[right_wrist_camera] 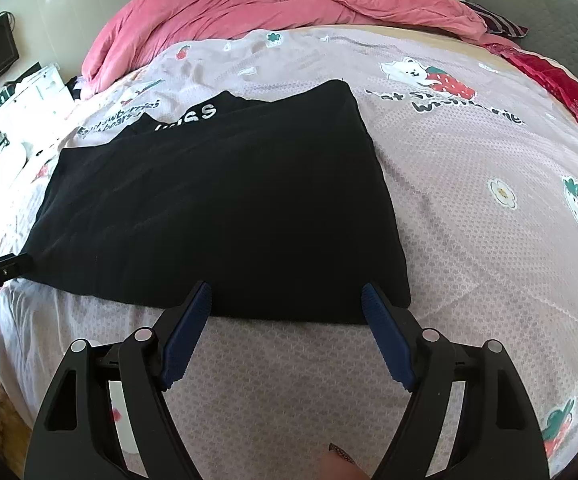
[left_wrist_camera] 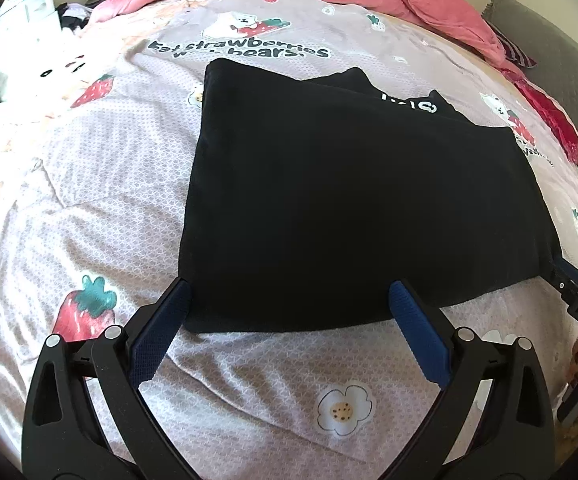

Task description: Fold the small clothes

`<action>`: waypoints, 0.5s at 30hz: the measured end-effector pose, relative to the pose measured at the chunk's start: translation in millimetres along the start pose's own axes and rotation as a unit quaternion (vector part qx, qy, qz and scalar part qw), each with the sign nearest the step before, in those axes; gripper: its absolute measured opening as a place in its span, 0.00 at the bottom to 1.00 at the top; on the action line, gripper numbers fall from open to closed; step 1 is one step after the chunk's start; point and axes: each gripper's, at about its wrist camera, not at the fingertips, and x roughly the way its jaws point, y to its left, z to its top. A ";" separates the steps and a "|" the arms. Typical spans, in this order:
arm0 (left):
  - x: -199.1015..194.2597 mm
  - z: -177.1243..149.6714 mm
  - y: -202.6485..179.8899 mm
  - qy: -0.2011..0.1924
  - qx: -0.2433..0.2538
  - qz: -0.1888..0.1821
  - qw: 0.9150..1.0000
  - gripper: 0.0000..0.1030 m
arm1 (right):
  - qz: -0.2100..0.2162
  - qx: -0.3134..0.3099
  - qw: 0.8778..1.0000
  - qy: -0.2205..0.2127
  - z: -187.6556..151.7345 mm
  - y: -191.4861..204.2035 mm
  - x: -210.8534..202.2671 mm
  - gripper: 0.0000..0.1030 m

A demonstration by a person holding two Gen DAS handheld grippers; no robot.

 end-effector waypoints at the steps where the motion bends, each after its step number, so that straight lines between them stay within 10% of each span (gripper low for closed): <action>1: -1.0 -0.6 0.1 0.000 0.000 0.000 1.000 0.90 | -0.001 0.000 1.000 0.001 -0.9 0.8 -0.6 0.74; 15: -17.1 -10.9 16.3 -0.004 -0.024 0.006 1.000 0.91 | 0.009 0.013 1.000 0.015 -12.1 9.6 -7.2 0.74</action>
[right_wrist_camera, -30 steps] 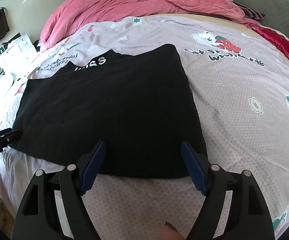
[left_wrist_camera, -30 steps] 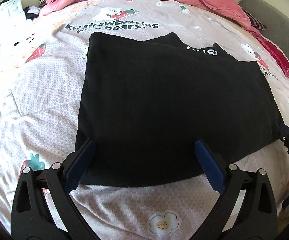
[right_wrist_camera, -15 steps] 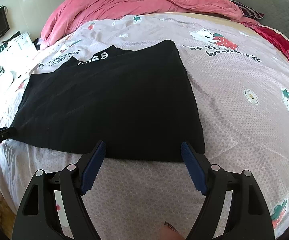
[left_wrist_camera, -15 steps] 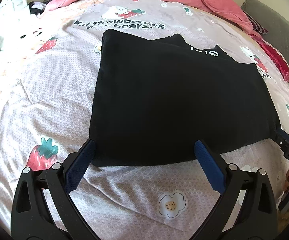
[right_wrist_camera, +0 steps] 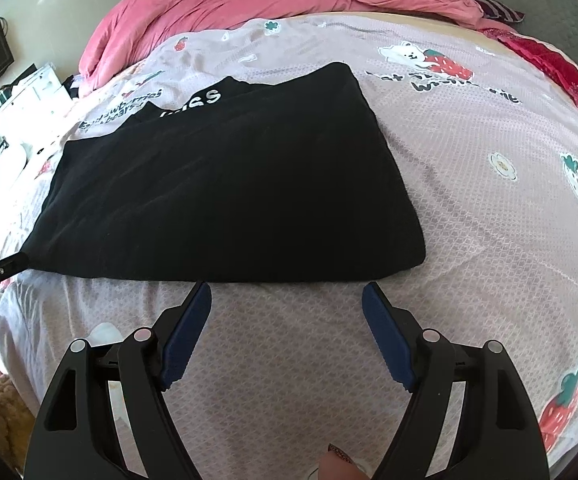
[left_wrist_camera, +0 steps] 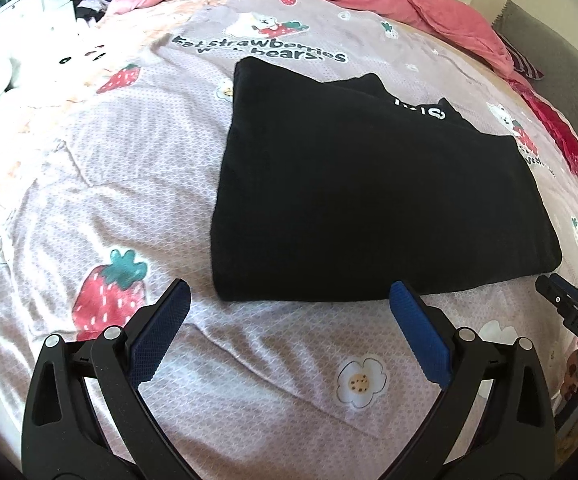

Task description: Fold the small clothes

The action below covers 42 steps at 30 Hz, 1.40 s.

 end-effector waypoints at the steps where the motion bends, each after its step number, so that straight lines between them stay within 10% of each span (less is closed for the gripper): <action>1: -1.7 -0.4 1.1 -0.001 -0.001 0.001 1.000 0.91 | 0.002 -0.002 1.000 -0.002 -0.1 2.5 -1.7 0.75; 5: -8.0 -2.1 6.2 -0.005 -0.007 0.007 1.000 0.91 | 0.008 -0.012 1.000 -0.018 2.1 12.4 -11.6 0.88; 42: -46.9 -16.7 72.6 -0.037 -0.071 0.069 0.994 0.91 | 0.081 -0.121 0.987 -0.067 21.7 138.2 -31.5 0.95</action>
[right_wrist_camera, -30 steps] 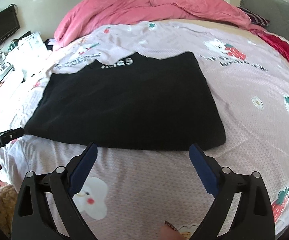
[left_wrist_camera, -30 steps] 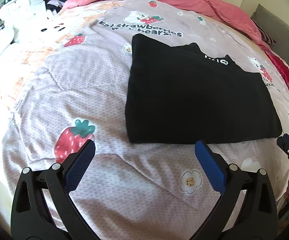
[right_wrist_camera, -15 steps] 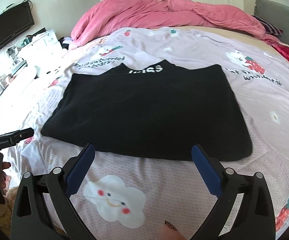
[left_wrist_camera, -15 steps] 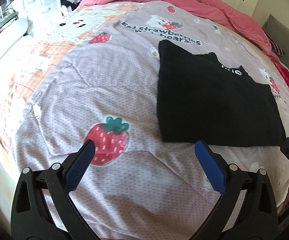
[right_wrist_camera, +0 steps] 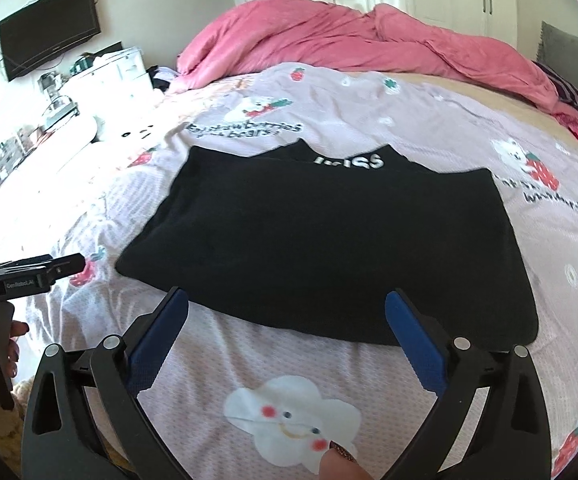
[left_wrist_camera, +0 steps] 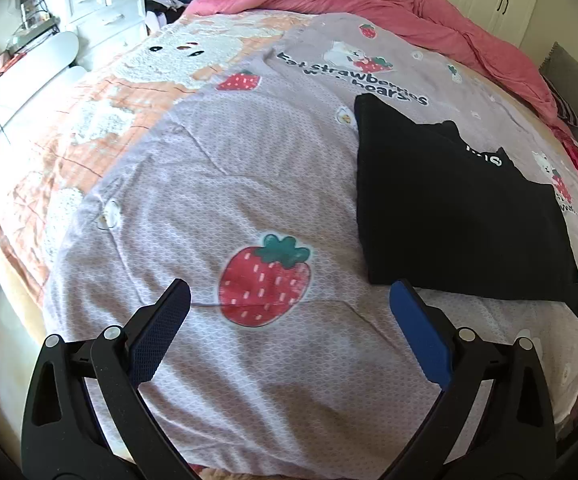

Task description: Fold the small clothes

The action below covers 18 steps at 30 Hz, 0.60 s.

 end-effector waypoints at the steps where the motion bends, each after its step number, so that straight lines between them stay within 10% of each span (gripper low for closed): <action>1: -0.7 -0.2 1.1 -0.001 -0.001 0.001 1.000 0.91 | 0.002 -0.002 1.000 -0.001 1.4 2.2 0.2 0.95; 18: -10.4 5.7 21.4 -0.013 -0.020 0.008 1.000 0.91 | 0.042 -0.053 0.998 -0.010 21.3 55.6 5.8 0.96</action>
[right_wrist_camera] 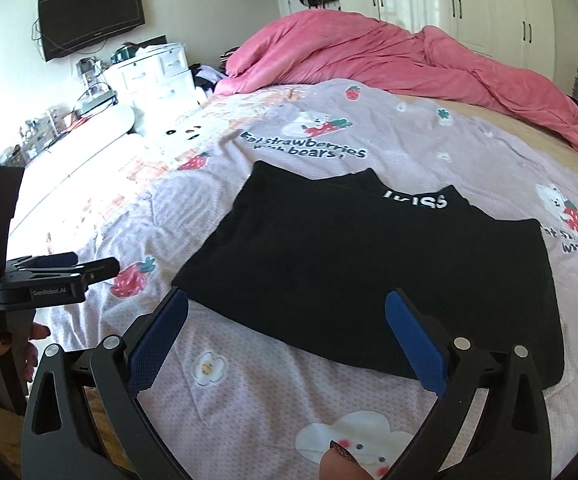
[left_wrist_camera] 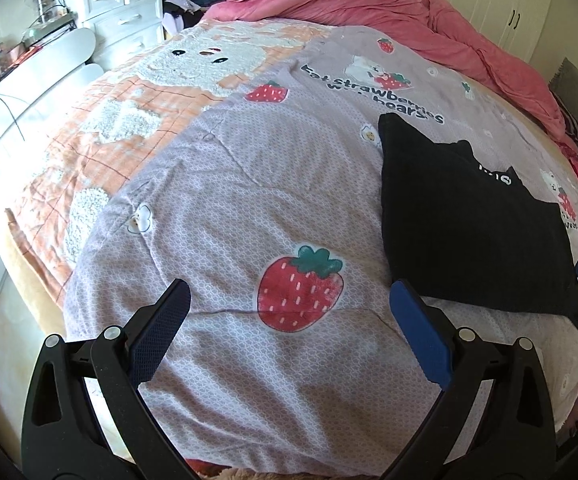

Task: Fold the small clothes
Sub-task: 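Move both grippers to the side edge of the folded black shirt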

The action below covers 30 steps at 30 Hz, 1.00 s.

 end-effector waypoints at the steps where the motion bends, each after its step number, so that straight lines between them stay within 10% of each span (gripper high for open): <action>1: 0.1 1.7 0.1 -0.001 0.001 0.000 1.000 0.91 | 0.002 -0.003 1.000 0.001 1.0 2.5 1.2 0.96; 30: 25.8 54.5 -26.9 -0.003 0.036 0.001 0.999 0.91 | 0.019 -0.041 0.998 0.031 -1.3 23.6 44.3 0.96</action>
